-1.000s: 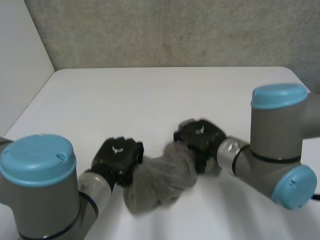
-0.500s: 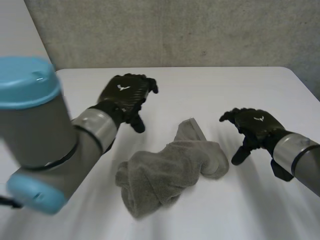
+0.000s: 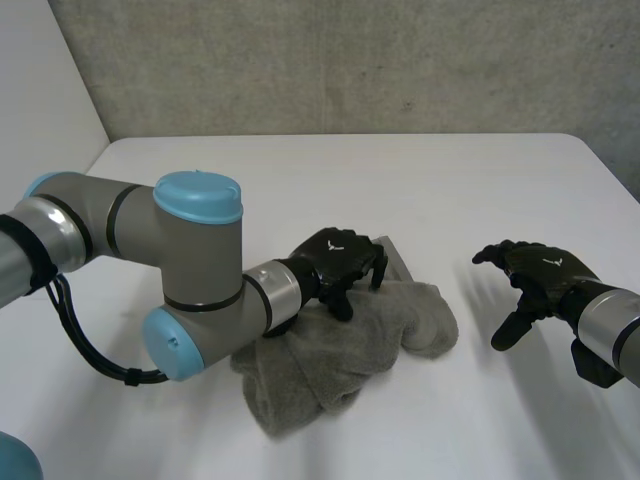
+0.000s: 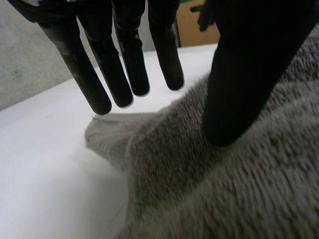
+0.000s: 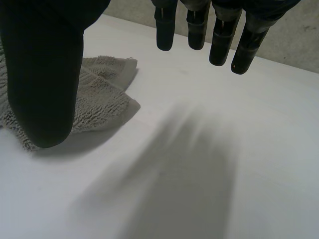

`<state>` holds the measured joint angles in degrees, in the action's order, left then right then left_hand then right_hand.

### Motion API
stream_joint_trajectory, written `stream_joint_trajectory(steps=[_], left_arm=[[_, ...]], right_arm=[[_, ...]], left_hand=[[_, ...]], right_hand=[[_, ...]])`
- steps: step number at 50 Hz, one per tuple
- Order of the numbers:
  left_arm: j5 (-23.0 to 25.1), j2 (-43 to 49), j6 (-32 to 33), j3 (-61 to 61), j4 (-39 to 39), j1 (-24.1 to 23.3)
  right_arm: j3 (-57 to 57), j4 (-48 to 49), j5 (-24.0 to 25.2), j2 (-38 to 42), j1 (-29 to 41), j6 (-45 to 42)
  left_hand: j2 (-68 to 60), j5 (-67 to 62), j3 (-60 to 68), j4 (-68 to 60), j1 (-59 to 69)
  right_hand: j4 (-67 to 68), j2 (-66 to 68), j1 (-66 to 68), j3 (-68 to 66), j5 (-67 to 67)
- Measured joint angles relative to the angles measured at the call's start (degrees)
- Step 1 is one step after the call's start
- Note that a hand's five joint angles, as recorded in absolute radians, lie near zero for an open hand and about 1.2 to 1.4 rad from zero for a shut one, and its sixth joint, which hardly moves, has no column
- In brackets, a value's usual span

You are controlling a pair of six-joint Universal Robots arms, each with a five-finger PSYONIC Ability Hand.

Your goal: Fold the towel.

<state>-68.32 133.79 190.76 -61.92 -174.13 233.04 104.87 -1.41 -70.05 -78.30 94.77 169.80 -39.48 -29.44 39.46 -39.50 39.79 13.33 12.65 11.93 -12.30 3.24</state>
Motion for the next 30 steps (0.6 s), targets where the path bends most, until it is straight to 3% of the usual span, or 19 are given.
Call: stream_joint_trajectory(steps=[10, 14, 17, 24, 30], left_arm=[[-0.6, -1.79, 2.74, -3.56, 3.56, -0.03], [-3.07, -3.1, 3.76, -4.85, 4.25, -0.03], [-5.95, -3.82, 4.62, -4.83, 4.19, -0.01], [-20.46, -9.82, 6.73, -4.94, 1.88, 0.83], [-24.35, -17.95, 6.8, -10.12, 0.79, 1.76]], right_arm=[[-1.25, 0.02, 0.0, 0.09, 0.16, -0.22], [-1.35, 0.01, 0.01, 0.15, 0.28, -0.23], [-1.19, 0.0, 0.01, 0.16, 0.31, -0.23], [-0.85, -0.08, 0.05, 0.41, 0.44, 0.21], [-2.25, -0.39, 0.63, 2.1, 2.0, 1.17]], left_hand=[[-16.17, -15.86, 16.15, -15.89, 15.23], [-26.24, -25.83, 26.13, -26.19, 24.3], [-27.11, -26.46, 26.84, -26.88, 24.86], [-29.88, -29.21, 29.87, -29.96, 27.03], [-30.09, -29.39, 30.1, -30.12, 27.27]], right_hand=[[0.0, 0.0, 0.0, 0.0, -0.01], [0.0, 0.0, 0.0, 0.0, -0.02], [0.0, 0.0, 0.0, 0.0, -0.02], [0.0, 0.0, 0.0, 0.0, -0.03], [0.0, 0.0, 0.0, 0.0, -0.14]])
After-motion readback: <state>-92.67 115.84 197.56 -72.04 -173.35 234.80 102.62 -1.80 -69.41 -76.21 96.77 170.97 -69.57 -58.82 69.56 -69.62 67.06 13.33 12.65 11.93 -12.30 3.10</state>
